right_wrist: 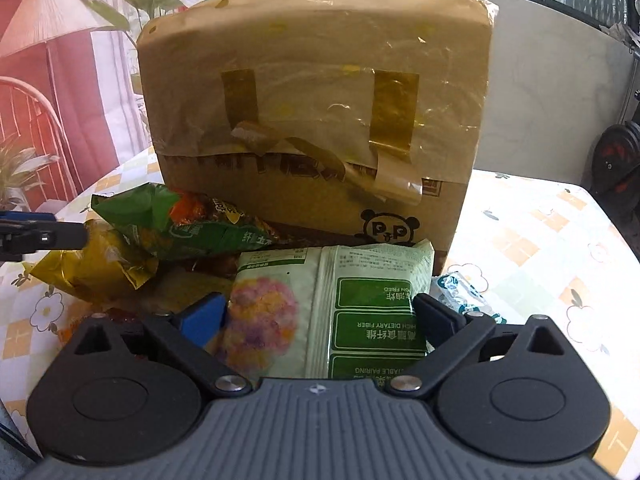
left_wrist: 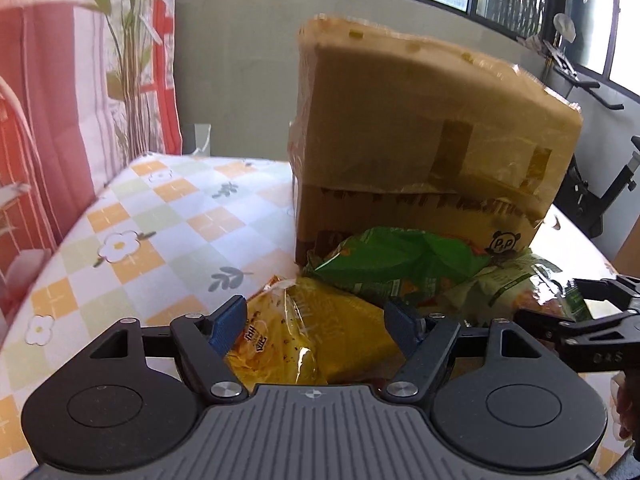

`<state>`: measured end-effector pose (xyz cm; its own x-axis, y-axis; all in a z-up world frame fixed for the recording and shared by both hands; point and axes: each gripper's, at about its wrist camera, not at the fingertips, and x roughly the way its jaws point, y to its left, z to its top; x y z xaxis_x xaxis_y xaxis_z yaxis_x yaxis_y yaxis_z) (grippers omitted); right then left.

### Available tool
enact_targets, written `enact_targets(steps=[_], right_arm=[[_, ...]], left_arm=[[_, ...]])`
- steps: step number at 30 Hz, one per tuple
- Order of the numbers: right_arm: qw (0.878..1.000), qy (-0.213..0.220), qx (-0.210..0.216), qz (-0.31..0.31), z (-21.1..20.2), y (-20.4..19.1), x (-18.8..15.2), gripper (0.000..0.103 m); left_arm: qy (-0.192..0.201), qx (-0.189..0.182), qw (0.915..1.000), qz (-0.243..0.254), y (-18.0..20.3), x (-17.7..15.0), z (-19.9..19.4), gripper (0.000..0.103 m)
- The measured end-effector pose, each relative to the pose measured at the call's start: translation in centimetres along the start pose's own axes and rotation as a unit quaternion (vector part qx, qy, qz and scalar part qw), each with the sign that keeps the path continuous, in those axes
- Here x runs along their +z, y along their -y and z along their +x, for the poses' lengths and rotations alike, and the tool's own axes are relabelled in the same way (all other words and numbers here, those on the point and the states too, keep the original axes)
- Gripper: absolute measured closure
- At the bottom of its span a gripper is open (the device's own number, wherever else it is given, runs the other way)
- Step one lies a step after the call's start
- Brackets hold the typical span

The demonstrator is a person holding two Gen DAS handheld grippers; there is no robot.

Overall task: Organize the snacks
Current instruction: 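Move both grippers back down to the snack pile, then grasp the yellow packet with left gripper while right grasps the green fiber packet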

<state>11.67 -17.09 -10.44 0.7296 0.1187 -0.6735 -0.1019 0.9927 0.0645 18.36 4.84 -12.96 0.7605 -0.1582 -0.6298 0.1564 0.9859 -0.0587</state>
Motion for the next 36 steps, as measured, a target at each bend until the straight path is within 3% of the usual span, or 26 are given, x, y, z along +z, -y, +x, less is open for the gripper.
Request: enact_targets(steps=[7,11,18,28,36], right_arm=[[1.0,0.003,0.002,0.01,0.2,0.0,-0.3,0.003],[1.0,0.002,0.005,0.009,0.3,0.0,-0.6,0.003],[1.0,0.001,0.009,0.017,0.5,0.1,-0.9,0.002],[1.0,-0.002,0.012,0.024,0.5,0.2,-1.0,0.002],[1.0,-0.003,0.012,0.027,0.5,0.3,-1.1,0.002]], left_arm=[[-0.014,0.034,0.999,-0.026,-0.9,0.5,2.4,0.017],[-0.038,0.007,0.9972,-0.064,-1.9,-0.3,3.3,0.009],[-0.028,0.017,0.9966,-0.076,-1.8,-1.1,3.5,0.005],[-0.039,0.026,0.9987,-0.023,-1.4,-1.0,3.4,0.0],[-0.055,0.003,0.9981,-0.029,-2.4,-1.0,3.4,0.0]])
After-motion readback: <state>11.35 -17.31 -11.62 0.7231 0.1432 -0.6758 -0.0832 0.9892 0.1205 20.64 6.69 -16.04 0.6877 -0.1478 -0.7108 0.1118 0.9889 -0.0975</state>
